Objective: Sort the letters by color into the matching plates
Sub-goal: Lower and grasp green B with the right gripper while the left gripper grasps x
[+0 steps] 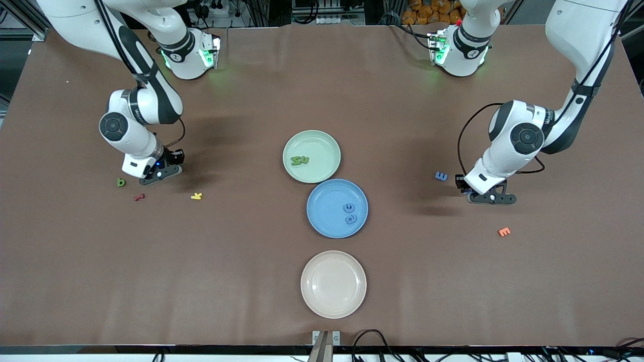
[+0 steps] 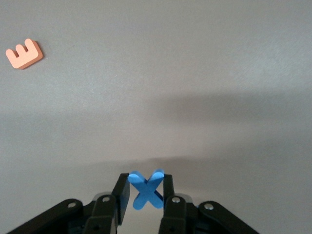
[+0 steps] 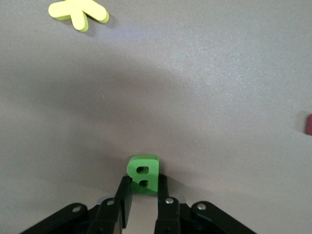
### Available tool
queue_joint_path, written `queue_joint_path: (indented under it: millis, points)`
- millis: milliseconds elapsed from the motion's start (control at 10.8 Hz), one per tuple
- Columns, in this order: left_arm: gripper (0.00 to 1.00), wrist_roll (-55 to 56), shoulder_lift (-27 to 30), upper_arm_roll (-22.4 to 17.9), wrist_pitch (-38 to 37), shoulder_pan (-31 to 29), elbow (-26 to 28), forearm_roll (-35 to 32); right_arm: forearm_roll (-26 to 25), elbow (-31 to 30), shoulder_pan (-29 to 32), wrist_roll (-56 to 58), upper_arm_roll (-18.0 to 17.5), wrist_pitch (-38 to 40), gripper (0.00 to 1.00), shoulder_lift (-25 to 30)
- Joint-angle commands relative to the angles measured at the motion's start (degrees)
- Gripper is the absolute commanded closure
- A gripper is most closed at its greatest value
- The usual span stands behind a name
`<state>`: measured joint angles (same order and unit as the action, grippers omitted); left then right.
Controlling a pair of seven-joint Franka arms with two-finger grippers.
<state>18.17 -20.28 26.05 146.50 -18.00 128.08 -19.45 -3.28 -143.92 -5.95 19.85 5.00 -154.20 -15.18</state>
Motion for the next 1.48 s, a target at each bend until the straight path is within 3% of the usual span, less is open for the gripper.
queue_joint_path:
  millis: [0,185,554,831,1108,1386]
  points:
    - [1.0,6.16,-0.63,2.51,-5.58,0.16,-4.49,-0.94,0.29,-0.05,0.51,0.37,-0.95,-0.31,1.0,1.03]
    - [1.0,8.79,-1.34,2.78,-7.54,1.73,-6.79,-0.85,0.55,1.0,0.24,0.19,-1.22,0.3,1.0,1.38]
    - [1.0,11.18,-3.27,2.78,-9.02,4.37,-11.79,3.61,9.32,3.72,-1.6,-0.77,-4.11,1.97,1.0,1.38]
    - [1.0,15.12,-6.25,2.78,-13.86,6.66,-18.9,4.16,9.87,5.84,-3.53,-10.41,-7.36,3.56,1.0,1.38]
    - [1.0,19.87,-8.1,2.78,-14.75,8.94,-22.69,4.24,9.87,7.77,-6.43,-20.78,-10.52,3.65,1.0,1.38]
    - [1.0,23.48,-10.04,2.78,-14.84,10.53,-25.59,4.24,9.87,10.31,-12.22,-30.89,-10.71,4.96,1.0,1.03]
